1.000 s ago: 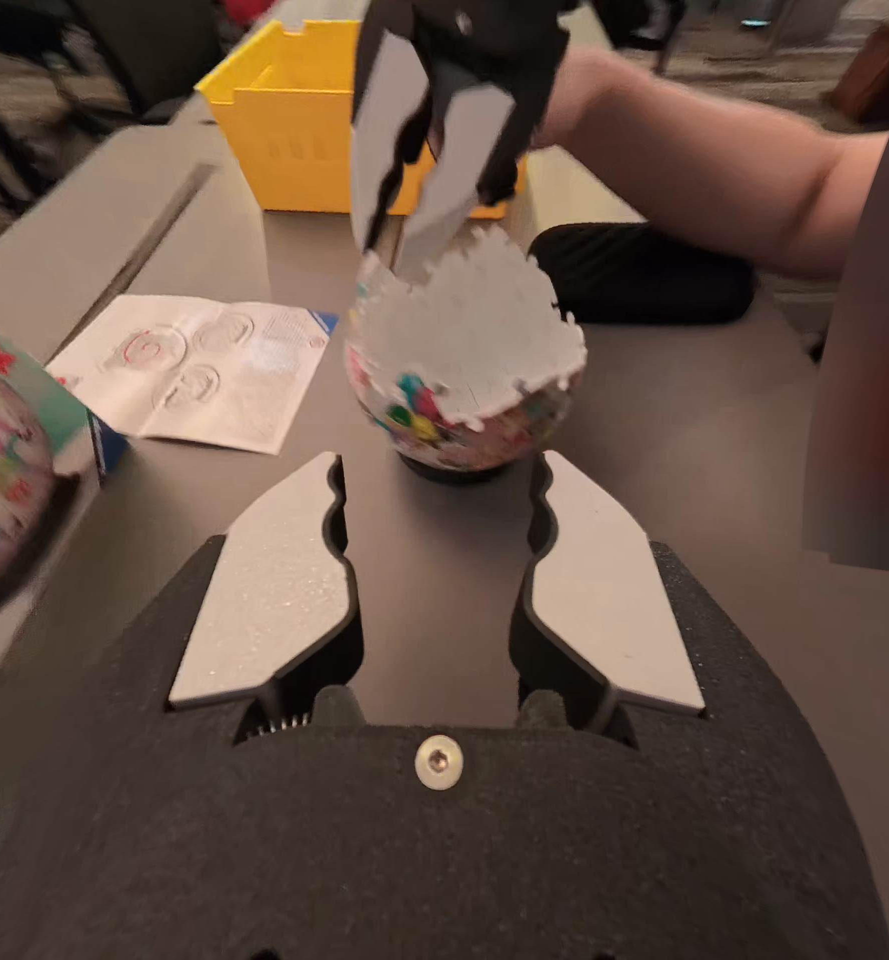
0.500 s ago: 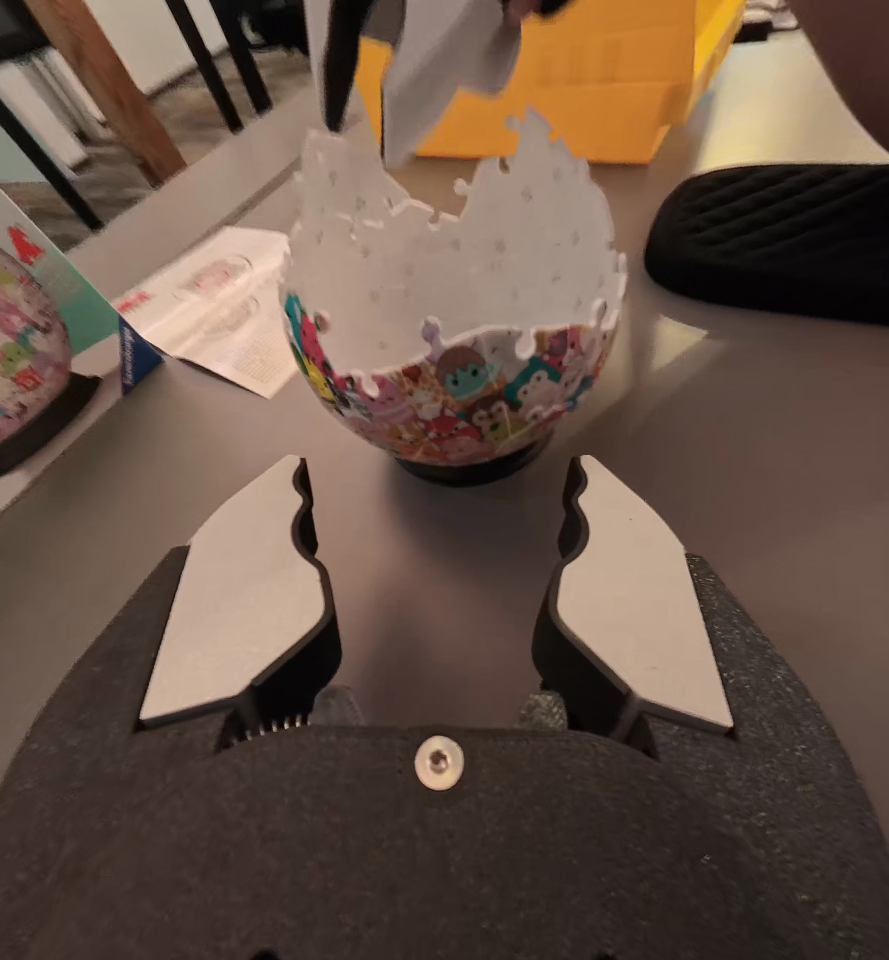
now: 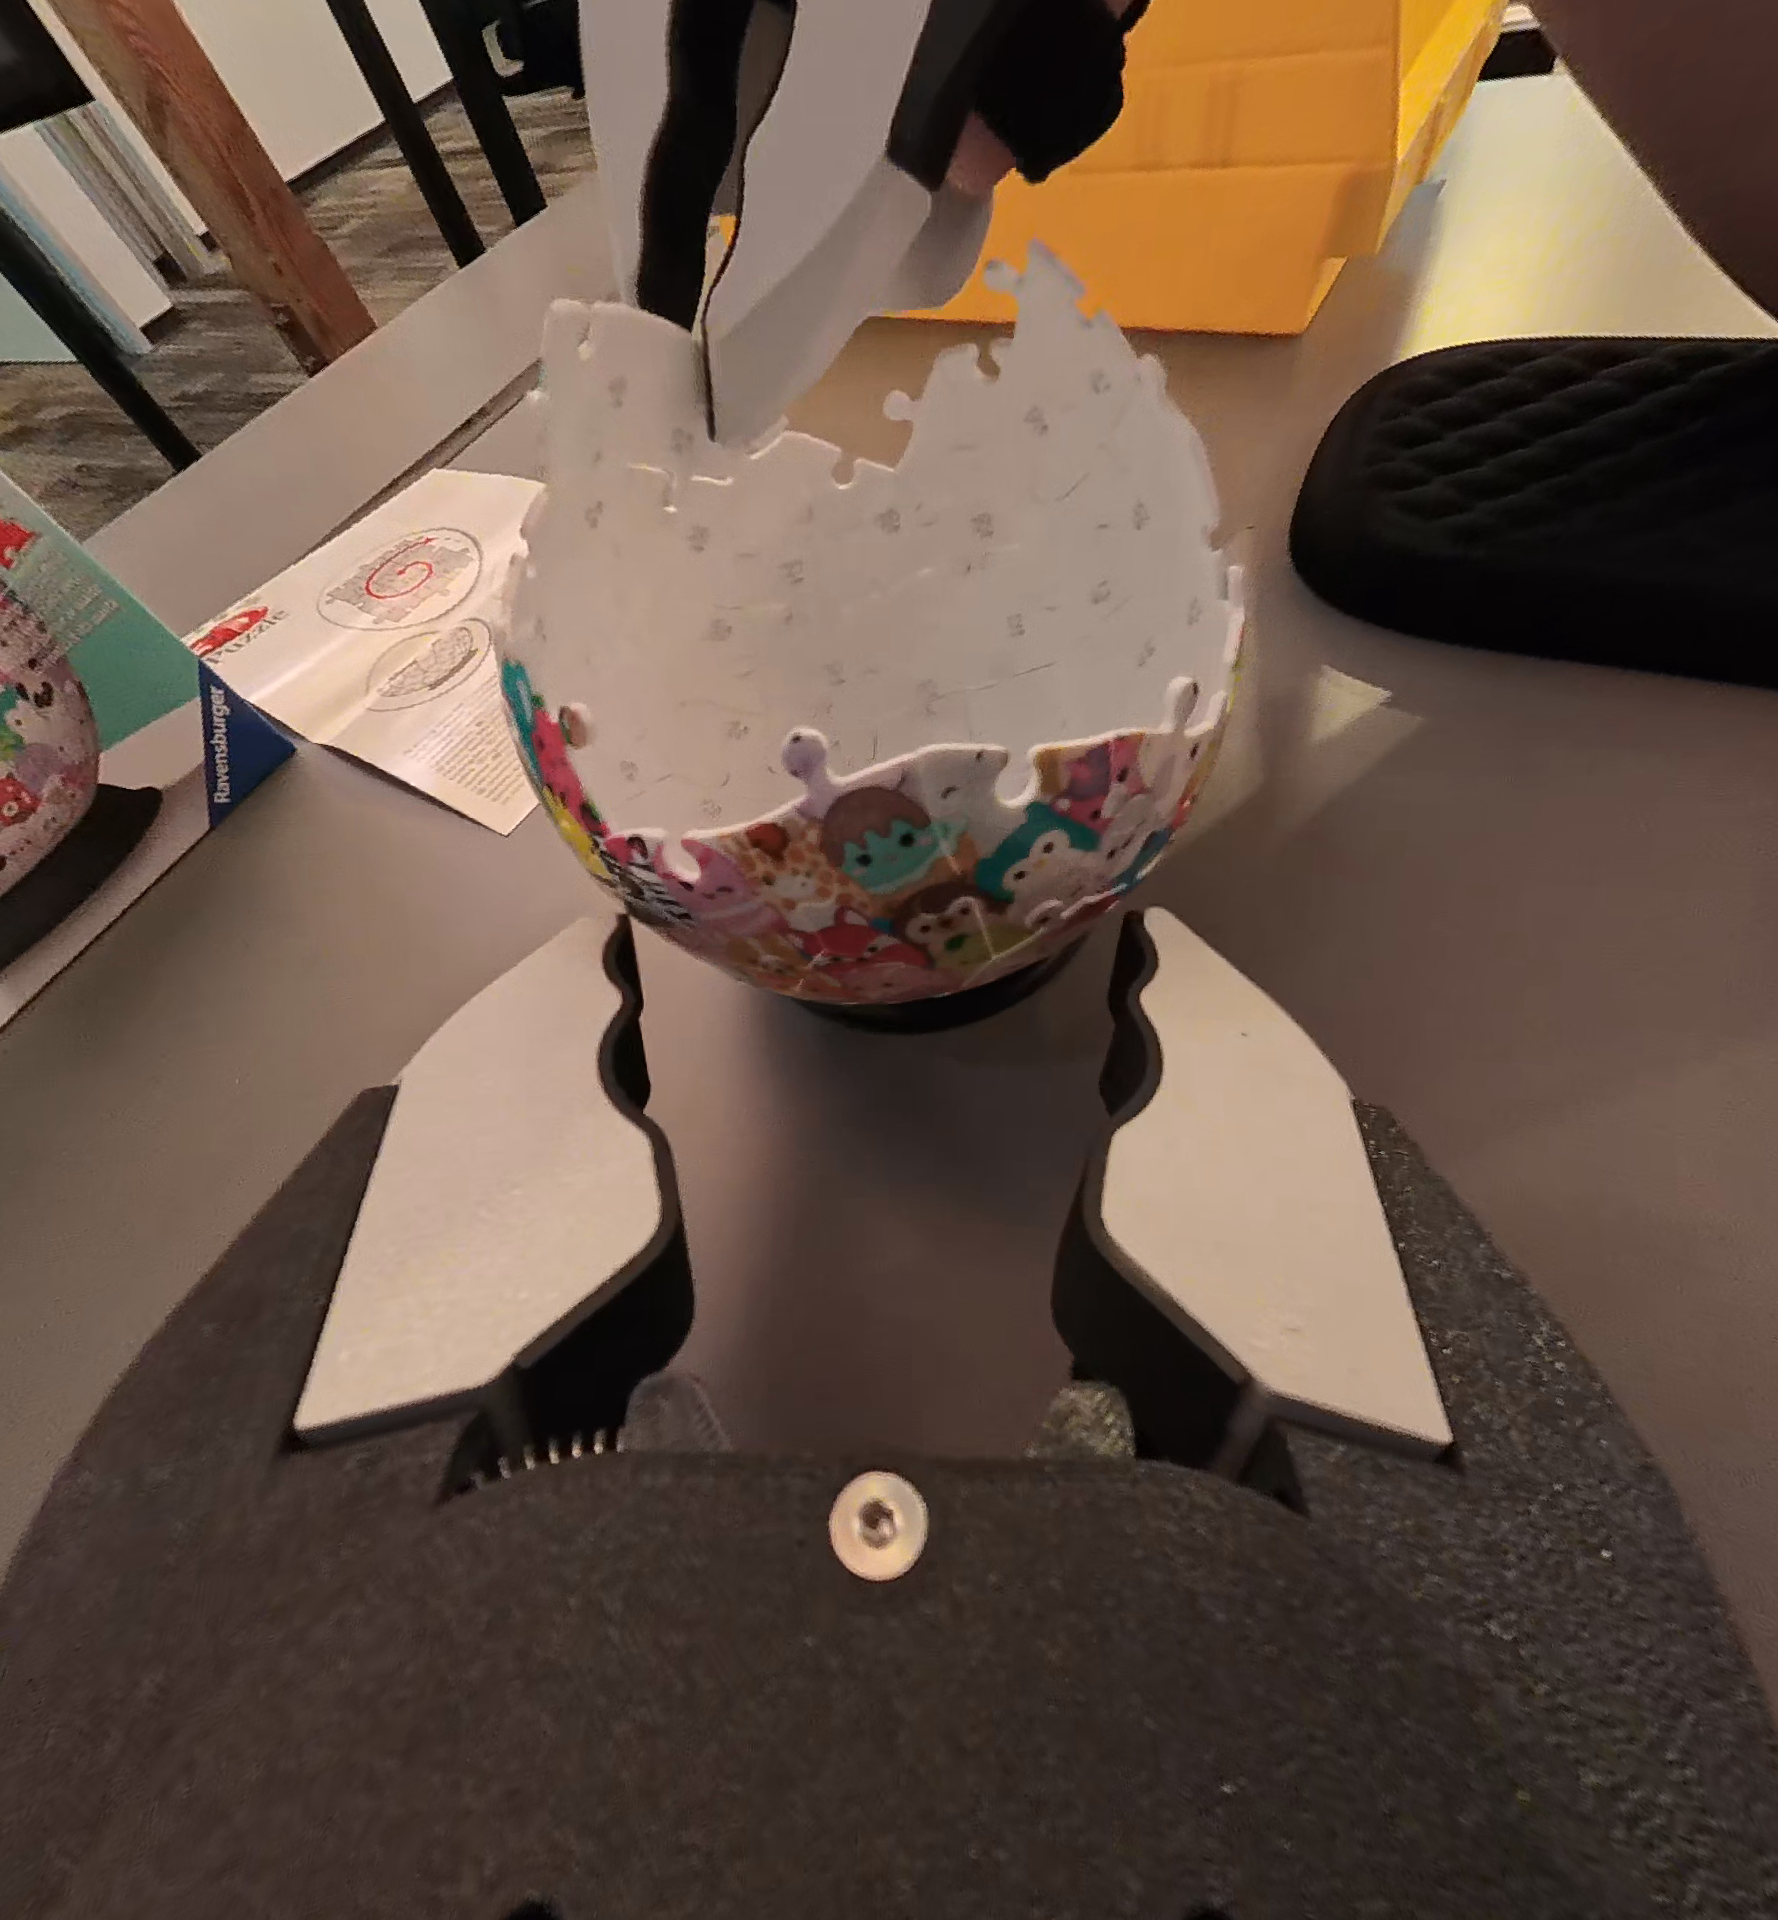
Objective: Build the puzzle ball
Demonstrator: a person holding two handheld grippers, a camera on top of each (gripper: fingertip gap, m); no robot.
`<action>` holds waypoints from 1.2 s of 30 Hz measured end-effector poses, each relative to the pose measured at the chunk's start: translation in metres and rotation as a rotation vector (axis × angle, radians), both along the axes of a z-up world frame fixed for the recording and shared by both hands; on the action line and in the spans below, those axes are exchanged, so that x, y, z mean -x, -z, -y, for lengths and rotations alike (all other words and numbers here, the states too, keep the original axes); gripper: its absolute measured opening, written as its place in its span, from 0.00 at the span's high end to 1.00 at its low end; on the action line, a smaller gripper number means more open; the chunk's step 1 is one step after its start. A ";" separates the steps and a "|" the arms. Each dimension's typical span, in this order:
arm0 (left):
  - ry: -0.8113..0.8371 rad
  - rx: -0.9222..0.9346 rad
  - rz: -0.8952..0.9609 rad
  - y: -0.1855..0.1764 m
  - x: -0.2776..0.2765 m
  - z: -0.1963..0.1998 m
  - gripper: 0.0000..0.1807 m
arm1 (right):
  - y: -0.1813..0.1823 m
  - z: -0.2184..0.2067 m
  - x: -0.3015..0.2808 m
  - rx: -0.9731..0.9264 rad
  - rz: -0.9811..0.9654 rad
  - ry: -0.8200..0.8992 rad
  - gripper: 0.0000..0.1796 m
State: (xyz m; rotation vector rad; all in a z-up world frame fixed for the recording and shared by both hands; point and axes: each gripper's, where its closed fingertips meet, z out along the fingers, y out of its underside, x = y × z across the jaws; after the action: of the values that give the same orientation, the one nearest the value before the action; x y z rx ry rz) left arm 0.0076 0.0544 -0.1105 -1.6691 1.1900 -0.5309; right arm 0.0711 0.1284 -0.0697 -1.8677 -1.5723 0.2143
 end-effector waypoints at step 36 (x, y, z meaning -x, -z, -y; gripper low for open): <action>0.012 0.020 0.005 -0.001 -0.001 0.002 0.56 | 0.014 -0.003 0.006 0.014 0.048 0.072 0.96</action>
State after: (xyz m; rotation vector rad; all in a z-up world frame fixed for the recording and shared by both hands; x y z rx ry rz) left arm 0.0087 0.0526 -0.1098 -1.6774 1.1954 -0.5559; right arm 0.0656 0.1312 -0.0837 -1.9500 -1.5355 0.1494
